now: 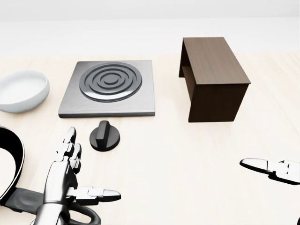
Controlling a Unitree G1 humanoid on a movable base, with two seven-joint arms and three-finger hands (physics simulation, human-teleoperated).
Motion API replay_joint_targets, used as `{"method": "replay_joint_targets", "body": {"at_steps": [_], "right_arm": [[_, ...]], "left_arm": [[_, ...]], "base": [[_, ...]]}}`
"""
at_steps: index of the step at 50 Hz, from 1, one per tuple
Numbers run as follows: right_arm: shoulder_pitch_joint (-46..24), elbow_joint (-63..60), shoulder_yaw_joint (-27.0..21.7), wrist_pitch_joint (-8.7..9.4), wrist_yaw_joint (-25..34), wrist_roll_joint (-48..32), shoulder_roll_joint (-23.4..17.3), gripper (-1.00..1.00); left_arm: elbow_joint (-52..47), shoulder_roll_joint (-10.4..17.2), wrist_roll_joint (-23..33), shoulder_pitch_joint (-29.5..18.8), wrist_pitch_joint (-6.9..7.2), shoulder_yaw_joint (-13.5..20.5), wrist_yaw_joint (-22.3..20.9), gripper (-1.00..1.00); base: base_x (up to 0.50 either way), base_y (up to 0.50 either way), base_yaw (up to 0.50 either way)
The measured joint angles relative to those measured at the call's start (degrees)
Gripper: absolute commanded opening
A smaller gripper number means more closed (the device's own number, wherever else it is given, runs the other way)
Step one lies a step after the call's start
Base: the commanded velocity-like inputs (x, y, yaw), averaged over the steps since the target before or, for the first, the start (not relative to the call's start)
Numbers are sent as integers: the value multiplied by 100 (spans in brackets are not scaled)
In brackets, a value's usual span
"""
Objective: Turn on the stove.
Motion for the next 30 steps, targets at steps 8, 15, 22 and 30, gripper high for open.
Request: {"method": "replay_joint_targets", "body": {"at_steps": [8,15,22,30], "right_arm": [[-1,28,11,0,0,-8,1,100],[-5,25,22,0,-1,-13,0,100],[-5,-1,27,0,0,-15,0,100],[-5,-20,31,0,3,-18,4,100]], "left_arm": [[13,1,2,-4,-5,2,0,100],[0,0,3,-7,9,0,1,100],[-26,-2,2,-3,30,-3,1,100],[-38,-3,1,-2,36,-6,-1,100]], "base": [[25,0,0],[25,0,0],[25,0,0],[25,0,0]]}}
